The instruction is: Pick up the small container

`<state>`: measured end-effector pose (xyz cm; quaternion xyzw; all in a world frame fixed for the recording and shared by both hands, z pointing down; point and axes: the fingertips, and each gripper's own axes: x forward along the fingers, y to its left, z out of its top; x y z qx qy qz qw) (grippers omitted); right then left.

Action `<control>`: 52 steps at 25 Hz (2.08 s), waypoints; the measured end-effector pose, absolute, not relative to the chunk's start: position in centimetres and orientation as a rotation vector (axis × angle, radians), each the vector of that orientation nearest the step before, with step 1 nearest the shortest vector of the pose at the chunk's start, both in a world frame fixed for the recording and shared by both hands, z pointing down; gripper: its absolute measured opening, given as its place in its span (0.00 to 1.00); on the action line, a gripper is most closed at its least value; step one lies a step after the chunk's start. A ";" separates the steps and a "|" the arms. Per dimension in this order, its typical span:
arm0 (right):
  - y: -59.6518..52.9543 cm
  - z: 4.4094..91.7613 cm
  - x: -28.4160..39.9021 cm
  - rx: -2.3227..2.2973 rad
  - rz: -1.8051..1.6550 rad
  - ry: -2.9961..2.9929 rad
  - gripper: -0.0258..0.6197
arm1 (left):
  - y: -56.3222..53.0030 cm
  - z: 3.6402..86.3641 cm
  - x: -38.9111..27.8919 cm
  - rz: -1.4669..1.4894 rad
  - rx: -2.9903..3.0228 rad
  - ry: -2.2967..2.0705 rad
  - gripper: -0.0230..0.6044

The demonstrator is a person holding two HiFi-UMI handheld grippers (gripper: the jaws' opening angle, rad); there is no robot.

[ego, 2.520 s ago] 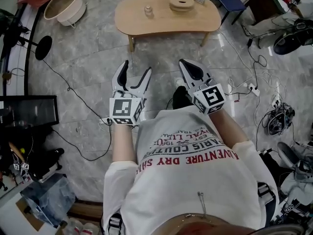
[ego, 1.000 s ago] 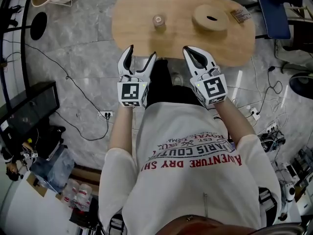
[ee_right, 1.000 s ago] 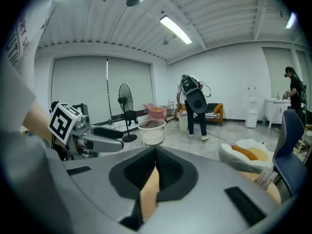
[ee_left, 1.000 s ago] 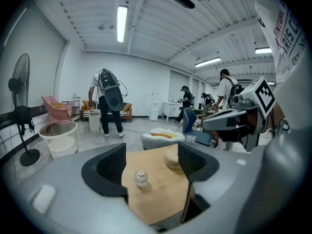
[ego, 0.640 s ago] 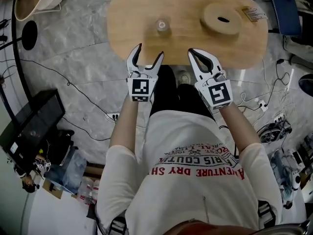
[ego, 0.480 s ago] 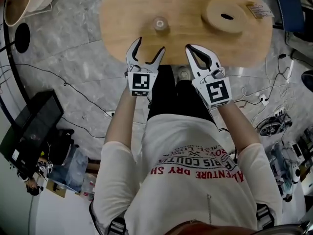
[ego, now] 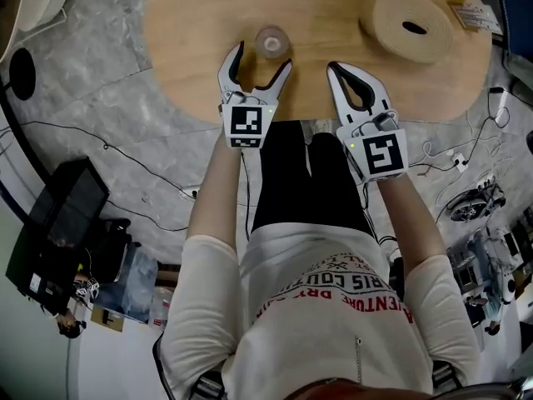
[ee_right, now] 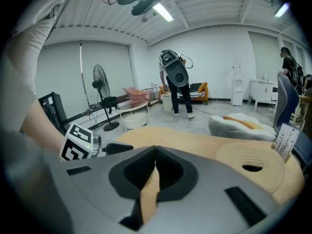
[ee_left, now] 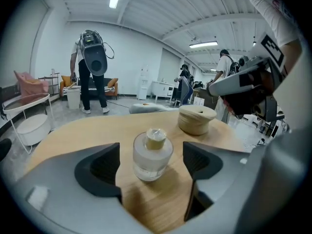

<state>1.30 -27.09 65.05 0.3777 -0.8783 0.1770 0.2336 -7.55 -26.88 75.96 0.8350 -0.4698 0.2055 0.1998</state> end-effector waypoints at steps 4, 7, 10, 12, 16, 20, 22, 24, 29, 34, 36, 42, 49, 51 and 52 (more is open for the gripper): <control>-28.9 67.0 2.5 1.058 0.449 -2.397 0.04 | -27.9 77.8 -6.7 0.597 2.387 -1.321 0.67; -29.3 67.8 2.8 1.086 0.436 -2.394 0.04 | -28.2 79.1 -6.2 0.596 2.390 -1.351 0.67; -29.3 68.7 2.8 1.114 0.501 -2.393 0.04 | -29.3 79.9 -6.2 0.588 2.384 -1.399 0.67; -29.2 69.3 2.8 1.120 0.529 -2.389 0.04 | -29.8 80.3 -6.1 0.617 2.379 -1.431 0.65; -28.8 70.0 2.0 1.115 0.565 -2.400 0.04 | -30.0 80.4 -5.9 0.664 2.396 -1.452 0.63; -28.5 70.4 1.5 1.094 0.579 -2.397 0.04 | -30.2 81.0 -5.9 0.698 2.362 -1.451 0.62; -28.0 70.9 1.6 1.080 0.593 -2.381 0.04 | -30.1 81.3 -5.8 0.711 2.355 -1.445 0.63; -27.4 71.4 1.9 1.065 0.604 -2.363 0.04 | -30.4 81.3 -5.6 0.706 2.356 -1.442 0.60; -26.7 72.0 2.3 1.051 0.614 -2.338 0.04 | -30.5 81.3 -5.4 0.713 2.378 -1.411 0.58; -26.6 70.5 2.6 1.073 0.590 -2.365 0.04 | -29.7 79.5 -5.1 0.687 2.356 -1.402 0.58; -26.7 69.6 2.7 1.073 0.572 -2.373 0.04 | -29.5 78.0 -4.9 0.683 2.369 -1.404 0.58; -26.3 65.0 2.9 1.103 0.579 -2.430 0.04 | -28.5 71.7 -4.6 0.678 2.406 -1.382 0.58; -25.2 58.1 3.7 1.124 0.544 -2.491 0.04 | -27.9 60.7 -4.4 0.622 2.495 -1.451 0.58; -24.6 55.8 3.9 1.113 0.513 -2.508 0.04 | -27.2 57.4 -4.3 0.589 2.506 -1.468 0.58; -24.4 54.6 4.0 1.111 0.497 -2.516 0.04 | -26.9 55.9 -4.3 0.578 2.510 -1.477 0.58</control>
